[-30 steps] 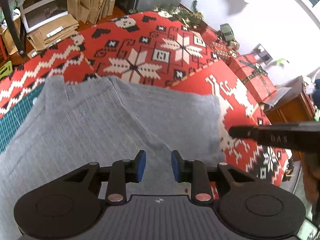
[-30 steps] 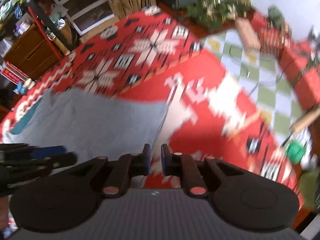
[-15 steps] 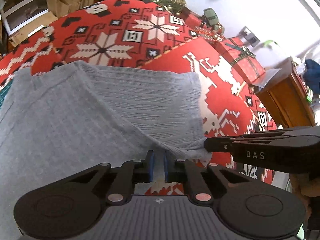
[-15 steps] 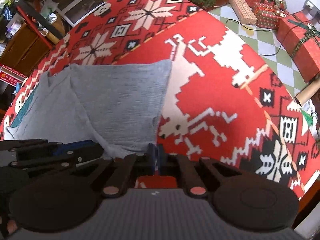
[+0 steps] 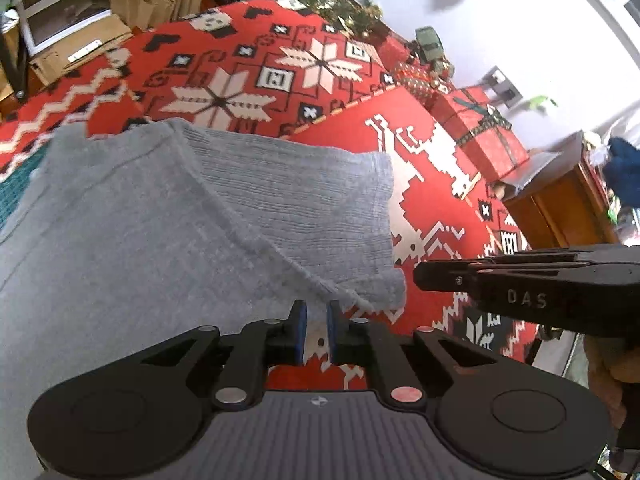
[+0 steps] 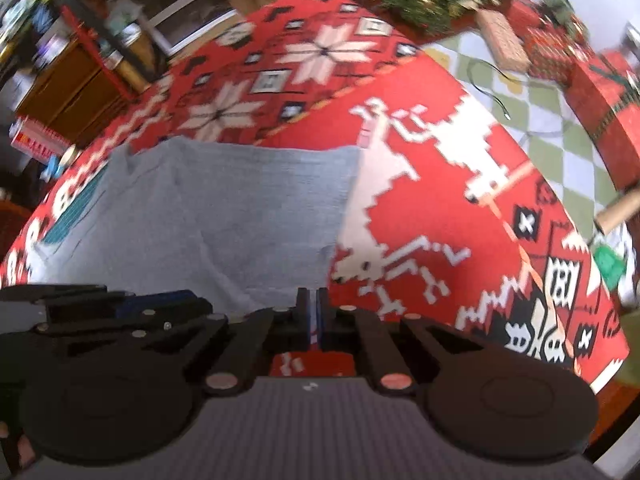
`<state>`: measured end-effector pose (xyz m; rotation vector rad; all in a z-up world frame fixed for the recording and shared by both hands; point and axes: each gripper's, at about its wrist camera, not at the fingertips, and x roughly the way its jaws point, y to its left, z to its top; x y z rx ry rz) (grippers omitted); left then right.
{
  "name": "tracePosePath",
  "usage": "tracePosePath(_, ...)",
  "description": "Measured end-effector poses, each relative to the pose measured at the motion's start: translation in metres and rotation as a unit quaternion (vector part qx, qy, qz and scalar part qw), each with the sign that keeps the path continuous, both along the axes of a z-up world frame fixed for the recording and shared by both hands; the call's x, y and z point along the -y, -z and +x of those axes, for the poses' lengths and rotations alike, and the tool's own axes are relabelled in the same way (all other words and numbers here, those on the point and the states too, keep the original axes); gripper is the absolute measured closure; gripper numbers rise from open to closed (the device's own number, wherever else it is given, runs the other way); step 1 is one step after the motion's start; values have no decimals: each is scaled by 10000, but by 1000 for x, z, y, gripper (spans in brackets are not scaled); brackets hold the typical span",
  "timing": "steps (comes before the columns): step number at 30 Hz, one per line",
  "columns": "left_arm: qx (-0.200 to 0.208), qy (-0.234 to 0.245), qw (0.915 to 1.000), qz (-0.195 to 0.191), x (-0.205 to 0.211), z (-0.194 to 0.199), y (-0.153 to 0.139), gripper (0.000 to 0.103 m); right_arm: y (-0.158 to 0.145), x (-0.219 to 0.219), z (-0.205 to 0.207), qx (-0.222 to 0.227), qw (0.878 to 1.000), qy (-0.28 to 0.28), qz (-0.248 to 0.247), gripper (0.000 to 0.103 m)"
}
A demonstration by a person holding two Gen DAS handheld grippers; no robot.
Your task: Fold clothes
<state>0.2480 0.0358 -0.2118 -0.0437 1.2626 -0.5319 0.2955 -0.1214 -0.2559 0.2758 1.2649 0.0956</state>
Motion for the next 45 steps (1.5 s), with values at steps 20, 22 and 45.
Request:
tracePosePath(20, 15, -2134, 9730, 880, -165, -71, -8, 36, -18, -187, 10, 141, 9761, -2165, -89, 62)
tracePosePath(22, -23, -2266, 9695, 933, -176, -75, -4, 32, -14, -204, 10, 110, 9714, -2365, -192, 56)
tracePosePath(45, -323, -2615, 9545, 1395, -226, -95, 39, 0, 43, -238, 35, -449, 9491, -2849, -1269, 0)
